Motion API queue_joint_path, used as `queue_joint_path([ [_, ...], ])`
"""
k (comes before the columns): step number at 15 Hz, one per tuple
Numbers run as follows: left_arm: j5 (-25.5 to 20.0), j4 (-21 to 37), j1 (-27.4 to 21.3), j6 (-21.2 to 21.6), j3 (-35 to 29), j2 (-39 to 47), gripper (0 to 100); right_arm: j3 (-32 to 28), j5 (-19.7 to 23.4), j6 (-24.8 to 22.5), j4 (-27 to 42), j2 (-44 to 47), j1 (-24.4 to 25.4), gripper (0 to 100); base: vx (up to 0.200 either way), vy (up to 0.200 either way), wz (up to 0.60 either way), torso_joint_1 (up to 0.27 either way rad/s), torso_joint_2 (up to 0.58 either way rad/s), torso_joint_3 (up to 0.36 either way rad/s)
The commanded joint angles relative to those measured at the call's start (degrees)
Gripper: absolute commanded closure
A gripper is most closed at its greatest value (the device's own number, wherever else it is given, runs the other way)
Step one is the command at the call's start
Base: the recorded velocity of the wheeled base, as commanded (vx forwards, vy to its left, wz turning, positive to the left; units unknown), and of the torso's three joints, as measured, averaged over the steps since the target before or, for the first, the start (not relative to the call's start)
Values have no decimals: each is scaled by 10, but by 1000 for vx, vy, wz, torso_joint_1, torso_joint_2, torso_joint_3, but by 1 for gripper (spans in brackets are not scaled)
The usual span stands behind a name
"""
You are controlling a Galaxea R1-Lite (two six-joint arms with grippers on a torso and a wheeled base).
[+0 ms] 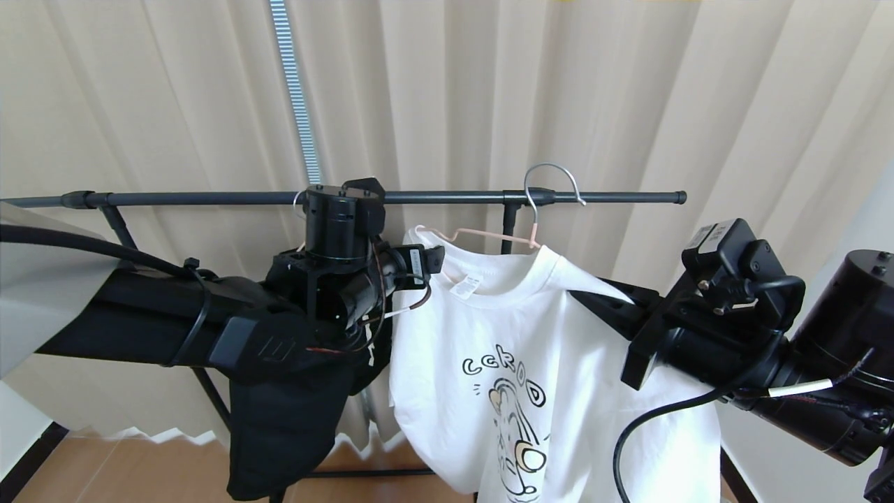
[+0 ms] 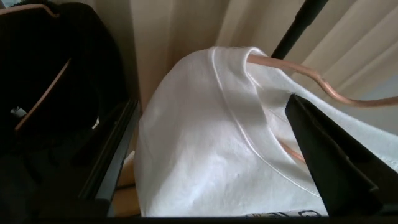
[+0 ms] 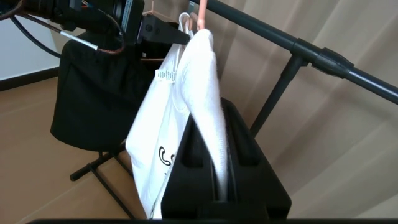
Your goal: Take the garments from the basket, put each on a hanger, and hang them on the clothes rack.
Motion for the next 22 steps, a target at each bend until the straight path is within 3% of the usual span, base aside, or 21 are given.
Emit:
queue_joint_path([
  [1, 1, 0, 1, 0, -2, 4, 0, 1, 0, 0, 0, -2, 0, 100, 0, 0, 0, 0, 0, 0],
  [2, 3, 0, 1, -1, -2, 4, 0, 1, 0, -1, 0, -2, 0, 100, 0, 0, 0, 0, 0, 0],
  [3, 8, 0, 1, 0, -2, 4, 100, 1, 0, 0, 0, -2, 0, 100, 0, 0, 0, 0, 0, 0],
  [18, 7, -2, -22, 4, 4, -37, 100, 5, 1, 0, 1, 8, 1, 100, 0, 0, 0, 0, 0, 0],
  [22, 6, -1, -57, 20, 17, -65, 100, 5, 1, 0, 1, 9, 11, 100, 0, 0, 0, 0, 0, 0],
])
